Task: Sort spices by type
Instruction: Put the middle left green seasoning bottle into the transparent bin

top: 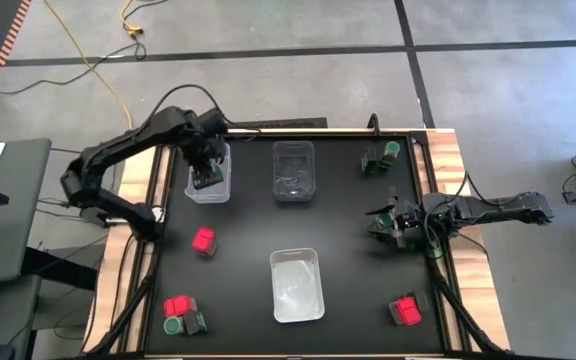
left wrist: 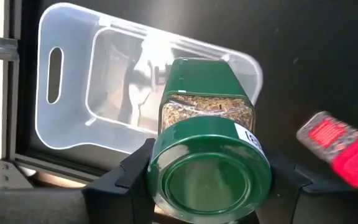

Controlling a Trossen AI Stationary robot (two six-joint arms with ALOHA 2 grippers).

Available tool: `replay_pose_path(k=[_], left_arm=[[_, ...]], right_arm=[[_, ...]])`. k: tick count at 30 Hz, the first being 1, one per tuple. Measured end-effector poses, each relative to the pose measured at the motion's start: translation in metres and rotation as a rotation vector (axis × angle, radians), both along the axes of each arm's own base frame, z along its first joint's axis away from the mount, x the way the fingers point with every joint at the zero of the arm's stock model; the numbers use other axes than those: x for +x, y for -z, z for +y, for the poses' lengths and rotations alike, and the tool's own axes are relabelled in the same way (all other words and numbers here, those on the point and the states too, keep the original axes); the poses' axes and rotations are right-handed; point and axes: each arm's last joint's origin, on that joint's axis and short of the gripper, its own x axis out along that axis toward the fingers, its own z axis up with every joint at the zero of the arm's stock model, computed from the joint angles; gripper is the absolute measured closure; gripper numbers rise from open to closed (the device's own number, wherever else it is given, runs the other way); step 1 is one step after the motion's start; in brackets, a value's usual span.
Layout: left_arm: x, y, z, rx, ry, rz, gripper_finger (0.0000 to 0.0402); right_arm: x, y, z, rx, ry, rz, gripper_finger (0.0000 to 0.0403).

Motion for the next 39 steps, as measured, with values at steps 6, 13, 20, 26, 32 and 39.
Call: replay_pose_path(k=[6, 13, 20, 26, 32, 39], left_arm=[[-0.003, 0.013, 0.025, -0.017, 0.04, 0.041, 0.0209], [-0.009, 0.014, 0.045, 0.043, 0.123, 0.008, 0.0209], [-0.009, 0.019, 0.053, 0.044, 0.24, 0.033, 0.0209], [-0.001, 0.037, 0.065, -0.008, 0.241, 0.057, 0.0209], [0.0, 0.046, 0.073, -0.029, 0.25, 0.064, 0.0209], [-0.003, 0.046, 0.084, 0.017, 0.229, 0.024, 0.0209]], right_arm=[[0.0, 0.0, 0.0, 0.0, 0.0, 0.0, 0.0126], [0.0, 0.0, 0.0, 0.0, 0.0, 0.0, 0.0126], [0.0, 0.0, 0.0, 0.0, 0.0, 0.0, 0.0126], [0.0, 0.0, 0.0, 0.0, 0.0, 0.0, 0.0126], [0.0, 0.0, 0.0, 0.0, 0.0, 0.0, 0.0126], [0.0, 0.0, 0.0, 0.0, 0.0, 0.0, 0.0126]])
